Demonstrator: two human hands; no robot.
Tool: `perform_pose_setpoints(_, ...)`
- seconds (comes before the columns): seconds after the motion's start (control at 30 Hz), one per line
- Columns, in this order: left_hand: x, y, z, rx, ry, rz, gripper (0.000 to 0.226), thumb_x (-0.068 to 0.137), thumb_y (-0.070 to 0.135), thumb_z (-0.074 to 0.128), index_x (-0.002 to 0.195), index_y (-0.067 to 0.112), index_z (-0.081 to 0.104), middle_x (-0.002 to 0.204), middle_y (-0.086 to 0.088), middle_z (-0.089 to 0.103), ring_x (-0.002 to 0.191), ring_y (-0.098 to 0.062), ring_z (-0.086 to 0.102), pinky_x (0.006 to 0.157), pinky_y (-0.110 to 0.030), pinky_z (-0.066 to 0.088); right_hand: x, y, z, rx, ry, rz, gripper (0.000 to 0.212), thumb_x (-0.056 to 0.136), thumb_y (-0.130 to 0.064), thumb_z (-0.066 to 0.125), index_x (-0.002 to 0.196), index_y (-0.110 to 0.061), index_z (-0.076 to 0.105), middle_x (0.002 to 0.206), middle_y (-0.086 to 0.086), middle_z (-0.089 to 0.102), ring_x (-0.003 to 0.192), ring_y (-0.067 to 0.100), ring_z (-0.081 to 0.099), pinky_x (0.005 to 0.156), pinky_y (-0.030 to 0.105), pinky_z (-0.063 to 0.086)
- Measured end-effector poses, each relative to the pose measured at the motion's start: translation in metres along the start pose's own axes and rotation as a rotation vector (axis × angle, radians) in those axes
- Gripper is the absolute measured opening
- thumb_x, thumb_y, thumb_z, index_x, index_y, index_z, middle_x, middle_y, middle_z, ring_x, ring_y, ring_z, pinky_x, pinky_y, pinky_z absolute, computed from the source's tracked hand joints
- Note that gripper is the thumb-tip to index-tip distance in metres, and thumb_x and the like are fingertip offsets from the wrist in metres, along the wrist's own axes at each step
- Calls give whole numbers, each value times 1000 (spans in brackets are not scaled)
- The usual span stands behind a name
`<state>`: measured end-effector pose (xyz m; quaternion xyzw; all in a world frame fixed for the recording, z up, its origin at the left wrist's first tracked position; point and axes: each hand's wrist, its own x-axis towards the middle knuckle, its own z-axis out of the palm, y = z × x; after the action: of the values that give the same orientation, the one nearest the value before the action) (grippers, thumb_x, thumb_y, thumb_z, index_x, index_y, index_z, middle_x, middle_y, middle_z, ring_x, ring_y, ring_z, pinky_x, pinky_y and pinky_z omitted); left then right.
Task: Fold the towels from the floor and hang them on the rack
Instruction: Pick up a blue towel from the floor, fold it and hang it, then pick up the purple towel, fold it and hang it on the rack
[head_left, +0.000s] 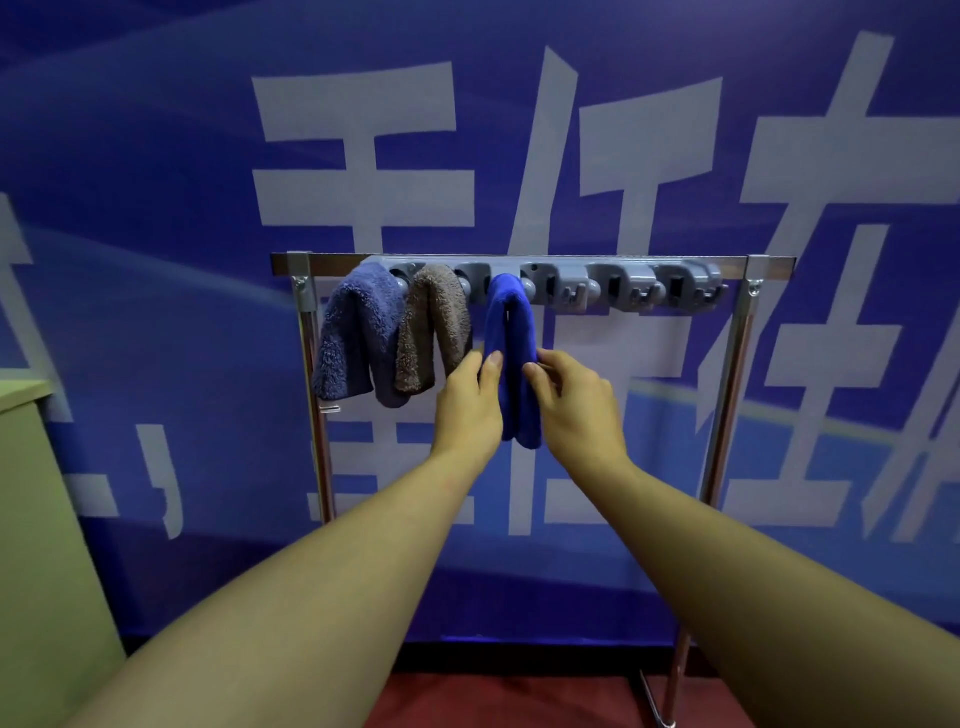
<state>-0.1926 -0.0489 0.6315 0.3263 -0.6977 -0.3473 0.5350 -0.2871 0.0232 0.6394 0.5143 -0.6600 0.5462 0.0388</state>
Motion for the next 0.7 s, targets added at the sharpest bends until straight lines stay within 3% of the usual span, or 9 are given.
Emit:
perform_pose_setpoints(0.07,-3,-1,-2,10,-20,2,39,106,40,42,90,7,55,78,-14,61,69,-22,51,59,-35,38,-2,-1,-3,12,1,3,31,104,-35,51,128,-23,64,107,-4,75,96,11,68,83,33,58)
perform_pose_setpoints(0.17,-10,-2,-9,17,-61,12,37,107,44,39,100,14,61,86,-12,65,72,-17,55,64,-35,44,-8,-2,-9,7,-4,15,35,104,-36,50,135,-22,60,118,-3,72,104,11,66,81,22,53)
perform_pose_setpoints(0.27,-23,-14,-17,11,-86,-18,37,107,44,38,128,24,61,111,3,70,100,-13,64,86,-35,53,-23,1,-13,-4,-13,28,39,104,-39,50,138,-22,57,126,-4,69,113,10,64,80,12,46)
perform_pose_setpoints(0.33,-38,-24,-23,-4,-109,-53,44,105,49,38,142,30,53,131,9,65,120,-10,60,99,-35,51,-37,8,-11,-10,-19,46,42,103,-43,50,140,-22,55,129,-4,67,117,12,63,90,22,51)
perform_pose_setpoints(0.47,-89,-53,-31,51,-221,-123,49,105,49,39,150,31,45,143,14,53,132,-3,48,102,-22,37,-84,39,5,-60,-63,93,47,102,-52,46,140,-26,54,131,-4,66,120,15,62,98,38,53)
perform_pose_setpoints(0.6,-155,-105,-30,146,-340,-175,51,104,46,43,152,29,42,154,9,46,141,-5,42,114,-22,30,-151,80,30,-163,-206,156,48,102,-50,45,145,-28,49,145,-6,56,133,15,52,105,36,44)
perform_pose_setpoints(0.7,-210,-155,-33,233,-392,-238,51,106,41,43,153,23,41,157,8,42,144,-6,37,113,-16,24,-209,114,55,-248,-340,200,53,103,-48,44,151,-26,41,157,-5,43,144,15,39,113,35,36)
